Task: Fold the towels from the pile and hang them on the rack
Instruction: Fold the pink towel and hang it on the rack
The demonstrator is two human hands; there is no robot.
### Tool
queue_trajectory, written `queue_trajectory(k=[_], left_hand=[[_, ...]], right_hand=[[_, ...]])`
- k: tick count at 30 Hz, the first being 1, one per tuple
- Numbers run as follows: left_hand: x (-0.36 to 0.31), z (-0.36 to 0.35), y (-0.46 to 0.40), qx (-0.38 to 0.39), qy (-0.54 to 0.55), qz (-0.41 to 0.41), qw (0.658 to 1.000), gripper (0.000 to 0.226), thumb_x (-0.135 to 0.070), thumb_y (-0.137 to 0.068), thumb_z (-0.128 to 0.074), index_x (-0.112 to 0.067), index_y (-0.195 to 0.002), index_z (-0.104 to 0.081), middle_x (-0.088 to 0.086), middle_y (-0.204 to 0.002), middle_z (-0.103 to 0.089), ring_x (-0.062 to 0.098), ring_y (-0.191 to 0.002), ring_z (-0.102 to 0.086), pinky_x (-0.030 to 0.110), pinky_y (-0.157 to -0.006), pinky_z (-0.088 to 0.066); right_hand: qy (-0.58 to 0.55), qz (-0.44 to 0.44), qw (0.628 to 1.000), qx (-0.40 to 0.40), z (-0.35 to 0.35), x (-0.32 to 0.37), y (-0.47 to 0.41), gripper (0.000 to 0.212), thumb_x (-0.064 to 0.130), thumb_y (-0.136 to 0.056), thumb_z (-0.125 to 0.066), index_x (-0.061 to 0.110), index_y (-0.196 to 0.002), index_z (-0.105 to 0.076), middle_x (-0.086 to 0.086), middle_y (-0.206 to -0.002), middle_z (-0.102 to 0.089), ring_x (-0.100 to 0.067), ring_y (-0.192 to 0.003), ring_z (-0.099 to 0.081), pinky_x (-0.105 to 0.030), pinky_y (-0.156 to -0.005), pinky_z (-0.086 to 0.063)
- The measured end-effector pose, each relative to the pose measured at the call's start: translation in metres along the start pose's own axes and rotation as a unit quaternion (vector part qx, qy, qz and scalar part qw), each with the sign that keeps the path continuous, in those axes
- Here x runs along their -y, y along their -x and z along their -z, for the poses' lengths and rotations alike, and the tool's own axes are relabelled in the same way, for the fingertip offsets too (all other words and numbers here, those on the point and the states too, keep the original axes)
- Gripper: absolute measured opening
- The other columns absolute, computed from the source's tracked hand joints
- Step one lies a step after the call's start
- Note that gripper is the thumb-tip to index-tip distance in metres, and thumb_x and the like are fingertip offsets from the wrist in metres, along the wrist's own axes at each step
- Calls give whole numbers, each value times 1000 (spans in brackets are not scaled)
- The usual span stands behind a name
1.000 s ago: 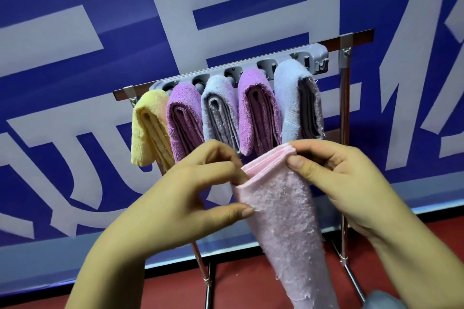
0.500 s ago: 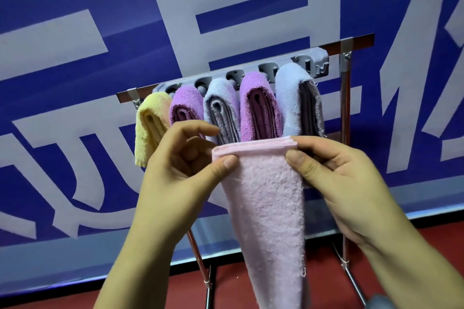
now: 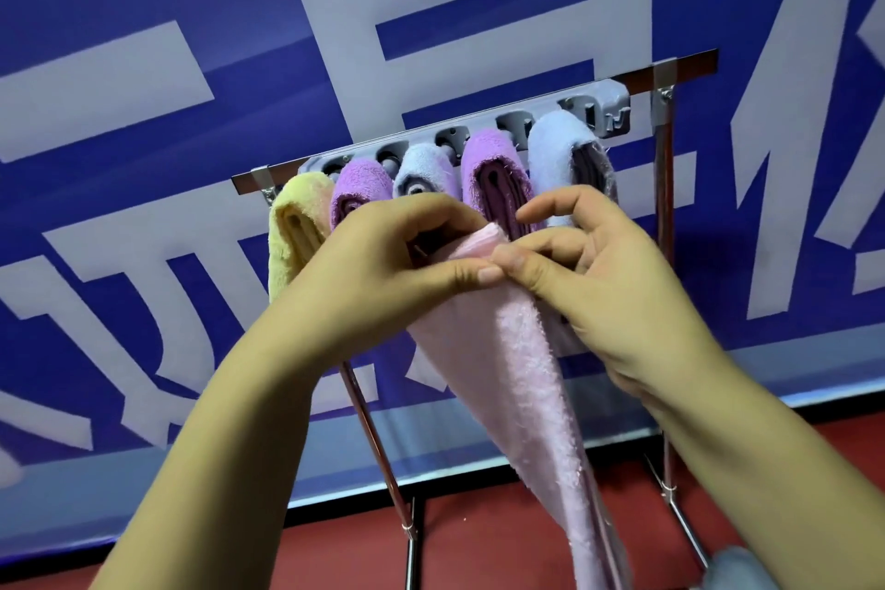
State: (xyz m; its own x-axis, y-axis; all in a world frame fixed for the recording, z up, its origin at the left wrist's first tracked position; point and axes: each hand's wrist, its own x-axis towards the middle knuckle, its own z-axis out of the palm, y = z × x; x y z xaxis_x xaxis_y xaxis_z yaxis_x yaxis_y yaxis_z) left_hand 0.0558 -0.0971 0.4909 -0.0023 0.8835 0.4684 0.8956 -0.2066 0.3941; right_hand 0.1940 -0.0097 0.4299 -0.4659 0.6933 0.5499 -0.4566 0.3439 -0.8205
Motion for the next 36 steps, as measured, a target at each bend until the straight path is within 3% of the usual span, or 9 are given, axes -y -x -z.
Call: queue_trajectory(k=[3,5,10,15,20,24,30,34,36], left_hand=[[0,1,-7,-6,10,1,1000,22,-43,-72,-73,-27,-87,-70,-12,-79,-68,6,-75,-63,24,-67,-51],[0,0,-11,-16,27,1,1000,16,-37,-74,-75,-26,-85,-69,-10,-79,-68,10,-76,-63,23,-66,-49],[-4,1,-21,-21,43,23,999,11,-28,-79,-75,-22,-86,-70,-6,-82,-68,10,-77,-62,20,-65,-48],[-5,9,-30,-21,-3,29,999,13,-37,-76,-74,-27,-84,-70,-11,-83,-68,6,-78,-62,22,-66,-49],[-3,11,-34,-30,-20,52,998,15,-39,-76,-73,-28,-86,-70,-15,-81,-67,2,-79,-61,14,-61,-47],[-2,13,-36,-35,-26,65,997,16,-37,-77,-73,-25,-88,-70,-9,-83,-68,5,-80,-61,20,-64,-49],[3,17,-41,-62,-35,86,994,17,-38,-78,-74,-25,-89,-70,-8,-83,-70,5,-78,-64,27,-67,-53],[6,16,-46,-78,-20,88,993,16,-32,-79,-75,-21,-89,-70,-4,-81,-70,1,-68,-60,21,-61,-51],[6,16,-48,-89,-12,92,992,17,-32,-79,-75,-20,-89,-70,-4,-80,-70,1,-68,-59,22,-61,-51]], right_hand=[[-54,-8,998,-2,4,-1,0,21,27,-71,-62,18,-88,-56,2,-66,-71,-4,-61,-64,-15,-57,-49],[-84,-11,996,1,13,-7,1,14,29,-76,-60,20,-86,-59,2,-71,-72,-4,-66,-66,-15,-59,-50],[40,-78,989,115,38,-55,23,21,11,-73,-63,16,-94,-63,6,-86,-73,-3,-83,-65,-15,-78,-50],[115,-122,983,68,49,-85,39,22,-11,-76,-67,8,-87,-65,1,-82,-71,-1,-75,-62,-13,-74,-48],[151,-103,983,19,47,-90,31,29,-7,-67,-76,18,-73,-62,1,-68,-64,-4,-62,-54,-19,-64,-45],[188,-82,979,6,40,-96,30,23,-5,-68,-72,15,-69,-61,1,-62,-62,-4,-59,-51,-20,-59,-42],[175,-55,983,13,41,-99,30,20,2,-84,-63,20,-92,-61,0,-86,-71,-5,-85,-66,-18,-78,-48],[229,-18,973,28,44,-99,32,26,7,-90,-55,30,-97,-46,-11,-81,-68,-21,-79,-63,-27,-75,-47],[257,7,965,40,46,-98,32,30,8,-92,-53,34,-97,-40,-4,-77,-68,-14,-75,-63,-25,-71,-47]])
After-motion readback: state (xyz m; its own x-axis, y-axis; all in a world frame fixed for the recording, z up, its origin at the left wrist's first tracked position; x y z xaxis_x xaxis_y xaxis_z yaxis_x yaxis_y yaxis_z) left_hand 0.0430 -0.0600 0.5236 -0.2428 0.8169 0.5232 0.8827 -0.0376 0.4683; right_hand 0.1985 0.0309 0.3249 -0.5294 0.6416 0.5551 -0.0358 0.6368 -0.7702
